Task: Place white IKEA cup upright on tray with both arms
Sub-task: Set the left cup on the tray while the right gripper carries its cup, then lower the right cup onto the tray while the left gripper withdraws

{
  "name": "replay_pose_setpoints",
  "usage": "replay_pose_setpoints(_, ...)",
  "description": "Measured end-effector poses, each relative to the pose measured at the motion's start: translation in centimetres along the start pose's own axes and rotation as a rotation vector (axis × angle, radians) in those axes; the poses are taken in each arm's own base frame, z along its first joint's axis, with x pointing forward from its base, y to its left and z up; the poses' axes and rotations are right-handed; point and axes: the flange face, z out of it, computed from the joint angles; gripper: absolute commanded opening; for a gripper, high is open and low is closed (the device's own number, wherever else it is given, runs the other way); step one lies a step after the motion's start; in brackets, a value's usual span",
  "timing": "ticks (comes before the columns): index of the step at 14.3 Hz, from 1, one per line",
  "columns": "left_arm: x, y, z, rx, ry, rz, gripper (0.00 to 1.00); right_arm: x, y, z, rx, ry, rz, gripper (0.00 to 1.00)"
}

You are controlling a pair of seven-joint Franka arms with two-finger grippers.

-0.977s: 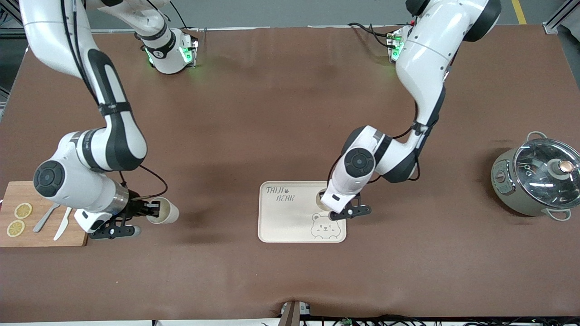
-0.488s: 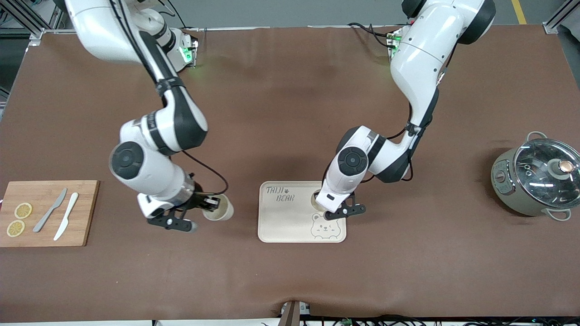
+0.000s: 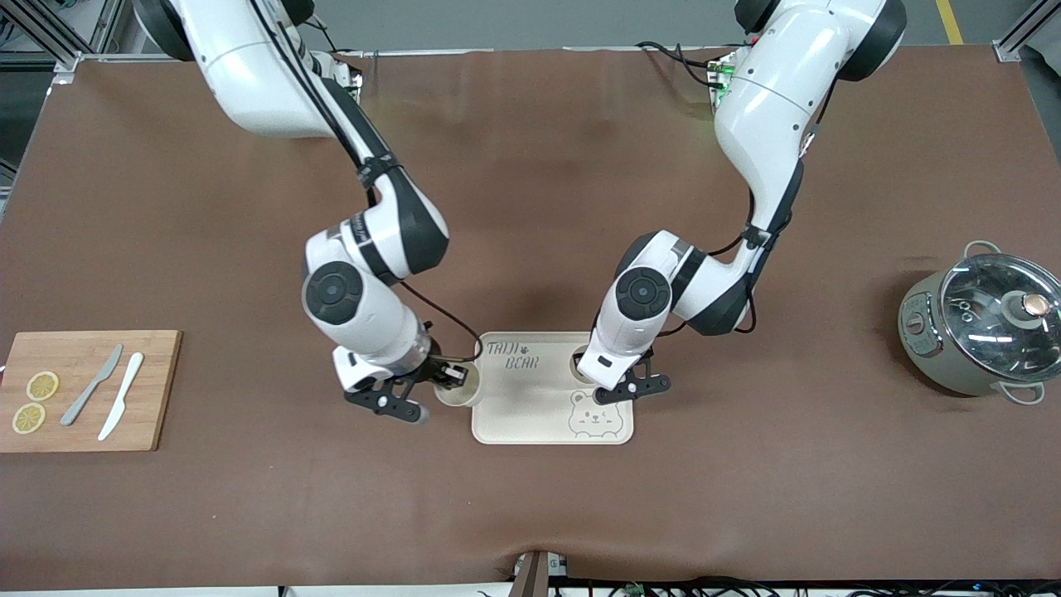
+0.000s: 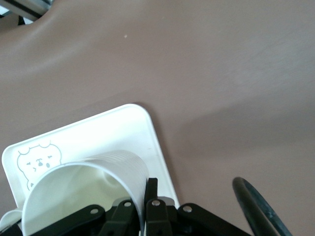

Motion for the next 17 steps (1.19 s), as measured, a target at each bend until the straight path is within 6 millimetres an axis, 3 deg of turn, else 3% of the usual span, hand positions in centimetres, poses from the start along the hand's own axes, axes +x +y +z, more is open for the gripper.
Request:
replay_pose_setpoints(4, 0.7, -0.5, -2.7, 0.032, -0.012, -0.010, 1.00, -2.6, -2.1, 4.2, 0.019, 0.018, 0.017, 0.00)
replay_pose_setpoints(8, 2.8, -3.3, -7.3, 0.065, -0.031, -0.023, 1.00, -4.5, -3.2, 7.2, 0.027, 0.039, 0.018, 0.00)
replay_pose_setpoints(10, 4.8, -6.2, -10.0, 0.054, -0.061, 0.011, 1.00, -4.8, -3.2, 8.3, 0.031, 0.047, 0.018, 0.00)
replay_pose_setpoints(13, 8.4, -12.8, -12.9, 0.054, -0.099, 0.087, 1.00, -5.1, -3.2, 9.4, 0.033, 0.054, 0.015, 0.00)
replay_pose_setpoints(17, 11.2, -18.7, -11.8, 0.058, -0.125, 0.171, 1.00, -5.5, -3.2, 10.7, 0.039, 0.070, 0.005, 0.00)
